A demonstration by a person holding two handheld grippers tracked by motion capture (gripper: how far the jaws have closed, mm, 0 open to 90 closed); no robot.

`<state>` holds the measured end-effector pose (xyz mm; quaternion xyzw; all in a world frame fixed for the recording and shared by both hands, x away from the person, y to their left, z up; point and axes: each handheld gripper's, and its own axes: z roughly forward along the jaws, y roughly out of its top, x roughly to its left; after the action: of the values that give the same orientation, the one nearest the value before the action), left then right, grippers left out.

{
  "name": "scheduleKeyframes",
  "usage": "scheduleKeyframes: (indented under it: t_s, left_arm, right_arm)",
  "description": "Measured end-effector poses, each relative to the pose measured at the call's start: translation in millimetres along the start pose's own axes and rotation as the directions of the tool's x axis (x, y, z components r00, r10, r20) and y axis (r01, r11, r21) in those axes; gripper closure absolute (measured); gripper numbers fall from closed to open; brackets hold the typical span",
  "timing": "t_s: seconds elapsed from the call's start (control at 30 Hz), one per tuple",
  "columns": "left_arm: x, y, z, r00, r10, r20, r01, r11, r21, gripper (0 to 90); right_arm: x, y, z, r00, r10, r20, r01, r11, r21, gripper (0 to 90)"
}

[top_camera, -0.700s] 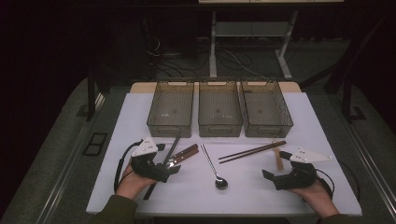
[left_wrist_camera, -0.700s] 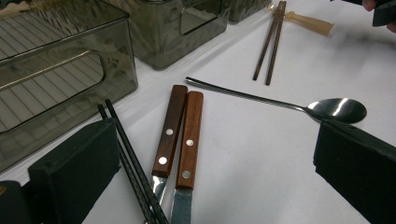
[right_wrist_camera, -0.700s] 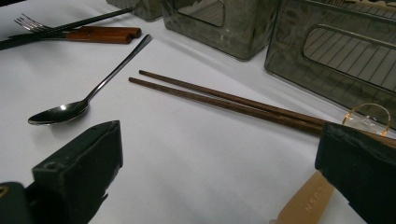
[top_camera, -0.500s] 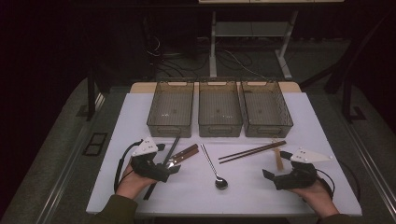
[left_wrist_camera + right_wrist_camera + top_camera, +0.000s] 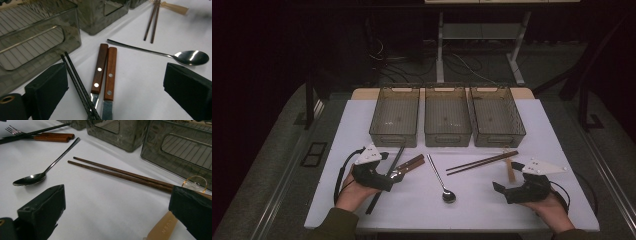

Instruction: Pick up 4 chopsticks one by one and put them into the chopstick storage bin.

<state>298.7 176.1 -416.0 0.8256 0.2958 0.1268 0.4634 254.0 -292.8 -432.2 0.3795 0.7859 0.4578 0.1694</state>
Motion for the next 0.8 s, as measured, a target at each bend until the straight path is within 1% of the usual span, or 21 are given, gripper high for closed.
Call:
scheduleKeyframes:
  t_s: [0.1, 0.23, 0.3, 0.33, 0.57, 0.6, 0.63, 0.8]
  left_arm:
    - [3.9, 0.8, 0.1, 0.9997, -0.005, -0.025, 0.005, 1.0000, 0.000, 7.0]
    - [10.3, 2.0, -0.4, 0.9992, -0.015, -0.036, 0.014, 0.9998, -0.011, 10.9]
    - [12.4, 2.3, 0.5, 0.9990, -0.017, -0.042, 0.016, 0.9998, -0.011, 13.3]
    - [13.7, 2.7, 0.9, 0.9988, -0.015, -0.046, 0.015, 0.9999, -0.008, 13.3]
    - [22.1, 4.7, 1.8, 0.9970, -0.040, -0.066, 0.040, 0.9992, -0.004, 15.4]
    - [23.5, 5.7, 1.7, 0.9969, -0.037, -0.069, 0.037, 0.9993, -0.001, 15.8]
    - [24.1, 6.4, 2.3, 0.9962, -0.044, -0.075, 0.044, 0.9990, -0.009, 17.2]
    - [29.3, 9.3, 5.2, 0.9953, -0.051, -0.083, 0.050, 0.9987, -0.005, 19.0]
  right_arm:
    - [-0.4, 0.3, 0.2, 1.0000, -0.001, -0.003, 0.001, 1.000, -0.006, 1.0]
    - [-0.3, 0.2, 0.8, 1.0000, -0.004, -0.003, 0.004, 1.000, 0.001, 1.0]
    - [-0.3, 0.1, 0.3, 1.0000, 0.000, -0.003, 0.000, 1.000, -0.004, 0.9]
    - [-0.3, 0.1, 0.3, 1.0000, 0.000, -0.003, 0.000, 1.000, -0.004, 0.9]
    - [-0.4, 0.3, 0.3, 1.0000, -0.001, -0.009, 0.001, 1.000, 0.000, 1.0]
    - [-0.4, 0.2, 0.2, 1.0000, -0.001, -0.008, 0.001, 1.000, 0.000, 1.0]
    - [-0.5, 0.3, 0.5, 1.0000, 0.000, -0.007, 0.000, 1.000, -0.004, 1.0]
    - [-0.3, 0.3, 1.0, 1.0000, -0.003, -0.006, 0.003, 1.000, 0.002, 1.0]
